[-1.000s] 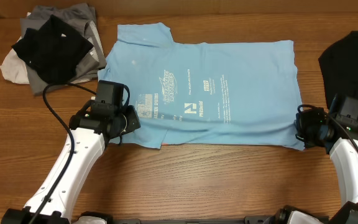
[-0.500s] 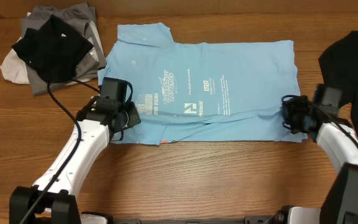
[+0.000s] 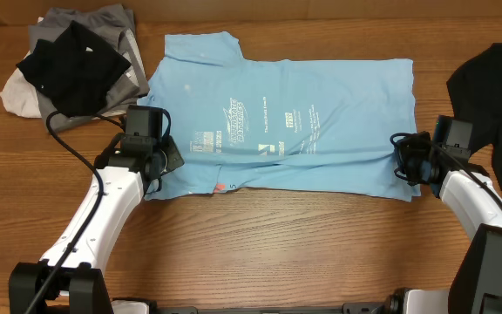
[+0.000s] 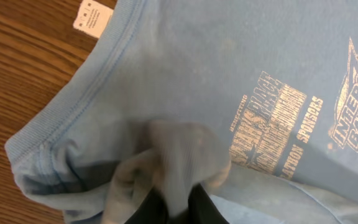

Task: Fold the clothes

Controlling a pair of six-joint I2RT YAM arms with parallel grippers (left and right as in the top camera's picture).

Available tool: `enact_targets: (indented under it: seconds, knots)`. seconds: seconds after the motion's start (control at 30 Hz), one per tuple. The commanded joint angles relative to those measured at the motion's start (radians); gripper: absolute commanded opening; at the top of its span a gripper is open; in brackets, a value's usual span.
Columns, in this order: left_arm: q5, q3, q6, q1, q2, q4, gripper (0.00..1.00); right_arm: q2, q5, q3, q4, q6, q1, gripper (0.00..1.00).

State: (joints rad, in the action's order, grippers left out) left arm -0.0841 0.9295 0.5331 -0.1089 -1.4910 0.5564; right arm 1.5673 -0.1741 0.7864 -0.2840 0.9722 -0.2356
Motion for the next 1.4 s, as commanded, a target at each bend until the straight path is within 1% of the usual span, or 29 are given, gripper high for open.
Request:
enact_targets:
  seconds: [0.0, 0.1, 0.13, 0.17, 0.2, 0.23, 0.27, 0.3, 0.33, 0.4, 0.43, 0.5, 0.53, 0.57, 0.67, 0.73, 0.8, 0.87, 0.97, 1.0, 1.17, 1.37]
  knots:
    - [-0.021, 0.024, 0.017, 0.004, -0.007, -0.004, 0.26, 0.0, 0.051, 0.024, 0.003, 0.0, -0.004, 0.11]
    - [-0.008, 0.023, 0.017, 0.004, -0.007, -0.003, 0.27, 0.0, 0.085, 0.024, 0.008, 0.001, -0.004, 0.09]
    - [0.0, 0.024, 0.016, 0.004, -0.007, -0.005, 0.3, 0.0, 0.093, 0.024, 0.016, 0.0, -0.004, 0.09]
    - [0.004, 0.023, 0.017, 0.004, -0.007, -0.005, 0.35, 0.0, 0.095, 0.024, 0.025, -0.005, -0.004, 0.09]
    - [0.005, 0.023, 0.016, 0.004, -0.007, -0.004, 0.49, 0.0, 0.095, 0.024, 0.035, -0.014, -0.004, 0.11]
    - [0.006, 0.023, 0.016, 0.004, -0.007, -0.004, 0.64, 0.0, 0.092, 0.024, 0.049, -0.029, -0.004, 0.16]
    - [0.006, 0.023, 0.012, 0.004, -0.007, -0.005, 0.72, 0.0, 0.085, 0.025, 0.063, -0.048, -0.004, 0.28]
    - [0.006, 0.023, 0.012, 0.004, -0.007, -0.005, 0.73, 0.0, 0.064, 0.027, 0.079, -0.085, -0.004, 0.41]
    - [0.006, 0.023, 0.008, 0.004, -0.007, -0.005, 0.76, 0.0, 0.039, 0.032, 0.091, -0.126, -0.004, 0.54]
    - [0.007, 0.024, -0.012, 0.004, -0.007, -0.01, 0.83, 0.0, 0.003, 0.055, 0.085, -0.186, -0.004, 0.76]
    - [0.007, 0.026, -0.021, 0.004, -0.006, -0.011, 0.84, 0.0, -0.008, 0.084, 0.06, -0.22, -0.004, 0.82]
    - [0.026, 0.053, -0.037, 0.004, -0.005, 0.023, 0.86, 0.0, -0.006, 0.162, -0.036, -0.251, -0.01, 0.88]
    - [0.039, 0.068, -0.043, 0.004, -0.005, 0.041, 0.87, 0.0, -0.007, 0.199, -0.083, -0.266, -0.014, 0.88]
    - [0.054, 0.093, -0.043, 0.004, -0.005, 0.077, 0.88, 0.0, -0.007, 0.264, -0.166, -0.275, -0.019, 0.89]
    - [0.113, 0.169, -0.043, 0.004, -0.005, 0.213, 0.88, 0.0, -0.036, 0.419, -0.367, -0.328, -0.023, 0.88]
    - [0.148, 0.186, -0.039, 0.004, -0.005, 0.28, 0.88, 0.0, -0.066, 0.506, -0.499, -0.361, -0.021, 0.88]
    - [0.195, 0.186, -0.023, 0.004, -0.01, 0.34, 0.87, 0.0, -0.082, 0.547, -0.589, -0.362, -0.016, 0.88]
    - [0.28, 0.184, 0.016, 0.002, -0.029, 0.43, 0.88, 0.0, -0.11, 0.555, -0.652, -0.365, -0.008, 0.89]
    - [0.371, 0.166, 0.027, -0.019, -0.056, 0.465, 0.88, 0.005, -0.106, 0.551, -0.668, -0.383, 0.006, 0.91]
    - [0.378, 0.162, 0.039, -0.026, -0.063, 0.463, 0.89, 0.006, -0.105, 0.549, -0.664, -0.382, 0.01, 0.91]
    - [0.364, 0.158, 0.173, -0.085, -0.147, 0.408, 0.88, 0.008, -0.104, 0.548, -0.662, -0.385, 0.014, 0.91]
    - [0.345, 0.158, 0.3, -0.104, -0.25, 0.313, 0.88, 0.008, -0.066, 0.548, -0.677, -0.406, 0.014, 0.91]
